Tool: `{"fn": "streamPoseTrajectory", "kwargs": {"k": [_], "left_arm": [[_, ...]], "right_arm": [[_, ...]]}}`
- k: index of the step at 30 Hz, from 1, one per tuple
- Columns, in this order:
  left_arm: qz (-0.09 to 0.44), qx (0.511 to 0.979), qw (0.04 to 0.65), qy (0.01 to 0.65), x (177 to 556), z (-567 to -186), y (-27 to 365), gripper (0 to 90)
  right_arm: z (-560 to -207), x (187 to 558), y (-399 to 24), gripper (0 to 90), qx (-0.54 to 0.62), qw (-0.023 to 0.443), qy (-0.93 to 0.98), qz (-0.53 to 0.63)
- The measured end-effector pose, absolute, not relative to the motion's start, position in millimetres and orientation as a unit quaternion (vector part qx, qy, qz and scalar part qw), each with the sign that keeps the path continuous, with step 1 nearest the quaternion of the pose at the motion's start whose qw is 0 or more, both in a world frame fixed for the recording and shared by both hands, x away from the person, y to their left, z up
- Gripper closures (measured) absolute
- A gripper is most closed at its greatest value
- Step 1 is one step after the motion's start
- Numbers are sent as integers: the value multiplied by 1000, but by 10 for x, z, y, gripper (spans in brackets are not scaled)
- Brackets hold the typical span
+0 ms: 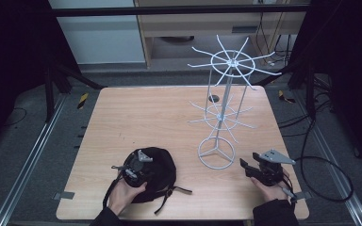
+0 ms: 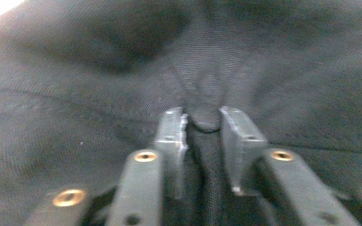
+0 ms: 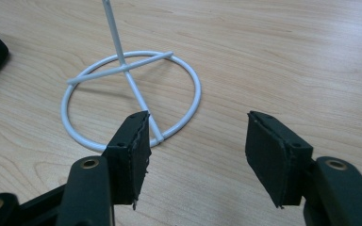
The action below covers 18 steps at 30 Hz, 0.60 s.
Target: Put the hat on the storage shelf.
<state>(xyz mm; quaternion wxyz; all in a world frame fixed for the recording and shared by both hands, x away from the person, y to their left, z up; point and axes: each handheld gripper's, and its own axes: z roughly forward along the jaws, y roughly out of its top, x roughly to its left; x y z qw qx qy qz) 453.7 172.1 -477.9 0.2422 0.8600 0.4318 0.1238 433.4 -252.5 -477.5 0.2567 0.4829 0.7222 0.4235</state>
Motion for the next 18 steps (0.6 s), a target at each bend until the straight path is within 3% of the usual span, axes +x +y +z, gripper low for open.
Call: {"fn": "streamPoseTrajectory", "kwargs": {"k": [10,18], "left_arm": [[111,851,276,433,4544,-4775,1788,749],[134,828,353,413,4385,-4441,1925,749]], "right_arm": [[-4774,4334,-2521,410,481,254,724,424],[-4772,4334,-2521,410,481,253,723,425]]}}
